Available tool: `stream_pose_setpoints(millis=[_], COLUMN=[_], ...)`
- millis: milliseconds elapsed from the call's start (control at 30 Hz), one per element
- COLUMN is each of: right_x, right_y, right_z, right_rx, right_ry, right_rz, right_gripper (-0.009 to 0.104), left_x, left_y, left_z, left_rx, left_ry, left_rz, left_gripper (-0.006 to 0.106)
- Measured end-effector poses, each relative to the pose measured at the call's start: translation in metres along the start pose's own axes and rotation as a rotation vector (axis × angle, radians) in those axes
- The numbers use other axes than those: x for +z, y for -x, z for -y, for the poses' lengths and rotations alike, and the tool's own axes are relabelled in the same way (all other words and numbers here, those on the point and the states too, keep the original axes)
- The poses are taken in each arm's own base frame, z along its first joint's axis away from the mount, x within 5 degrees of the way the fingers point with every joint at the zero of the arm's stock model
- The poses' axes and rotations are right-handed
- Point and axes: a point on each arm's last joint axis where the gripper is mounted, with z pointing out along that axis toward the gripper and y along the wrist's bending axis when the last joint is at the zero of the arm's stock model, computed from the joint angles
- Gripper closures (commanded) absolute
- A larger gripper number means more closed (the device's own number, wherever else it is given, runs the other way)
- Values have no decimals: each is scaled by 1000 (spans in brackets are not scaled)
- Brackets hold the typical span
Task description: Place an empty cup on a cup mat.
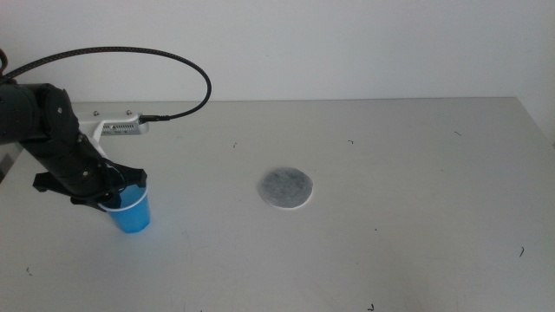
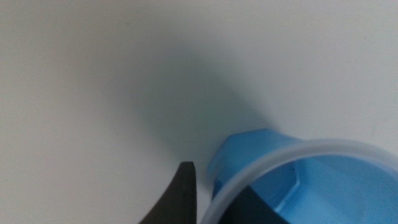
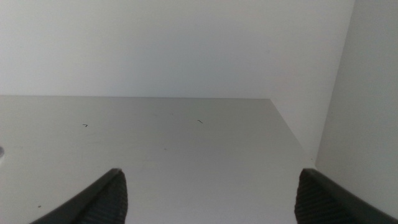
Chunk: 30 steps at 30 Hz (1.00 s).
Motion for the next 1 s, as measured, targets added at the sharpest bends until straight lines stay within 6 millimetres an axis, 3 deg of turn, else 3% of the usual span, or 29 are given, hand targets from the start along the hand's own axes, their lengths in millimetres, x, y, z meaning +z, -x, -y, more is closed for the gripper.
stream_pose_setpoints(millis=[233,500,733,1000], right_x=[0,0,0,0], right_y=[0,0,0,0], right_z=[0,0,0,0], right_rx=[0,0,0,0], right_ry=[0,0,0,0], right_rz=[0,0,0,0], right_gripper=[1,1,1,1], left_x=[-9,-46,-66,-49], left_y=[1,23,46,63], left_z=[3,19,77,153], left_rx=[-7,-6,82,180], left_ry=[-12,-68,-138,-202], left_rz=[8,36,92,75], left_gripper=[101,101,101,101])
